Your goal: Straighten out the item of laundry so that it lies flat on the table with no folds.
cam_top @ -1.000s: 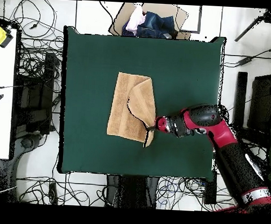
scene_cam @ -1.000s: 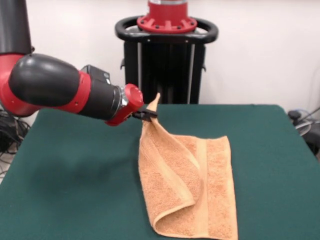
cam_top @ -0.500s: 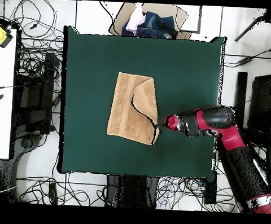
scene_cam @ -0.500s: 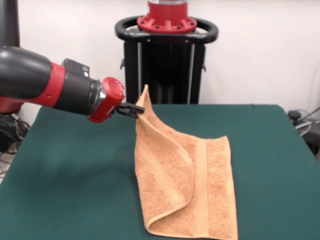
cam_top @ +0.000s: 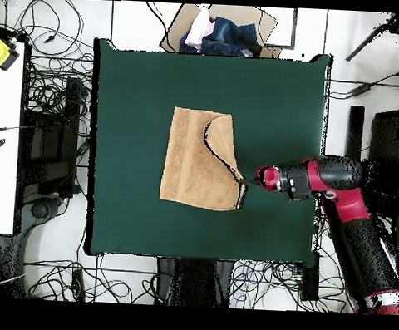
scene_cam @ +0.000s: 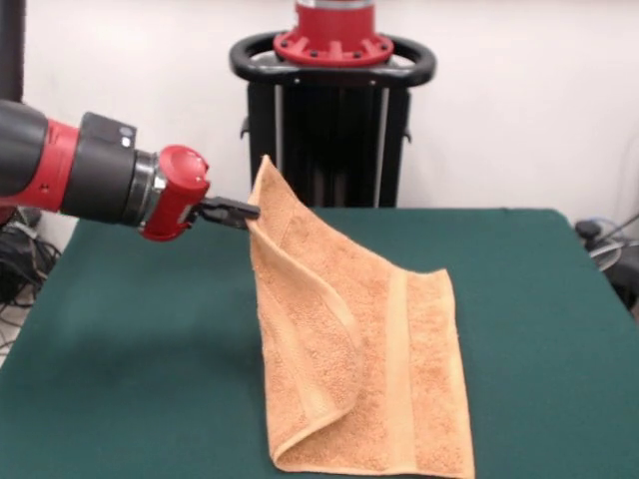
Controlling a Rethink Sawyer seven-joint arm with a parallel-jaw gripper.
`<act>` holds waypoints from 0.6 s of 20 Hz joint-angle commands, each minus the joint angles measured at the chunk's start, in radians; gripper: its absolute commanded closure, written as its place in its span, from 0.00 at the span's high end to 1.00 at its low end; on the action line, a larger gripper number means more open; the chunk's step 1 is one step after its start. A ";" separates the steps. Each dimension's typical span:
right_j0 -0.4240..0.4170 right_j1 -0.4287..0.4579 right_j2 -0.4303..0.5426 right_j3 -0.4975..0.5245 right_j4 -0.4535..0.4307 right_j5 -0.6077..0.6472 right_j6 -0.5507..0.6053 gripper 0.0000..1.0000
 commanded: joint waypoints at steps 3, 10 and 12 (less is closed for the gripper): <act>0.020 0.128 0.100 -0.180 0.076 0.138 -0.272 0.00; 0.067 0.215 0.143 -0.305 0.087 0.227 -0.327 0.00; 0.057 0.222 0.148 -0.312 0.059 0.247 -0.363 0.00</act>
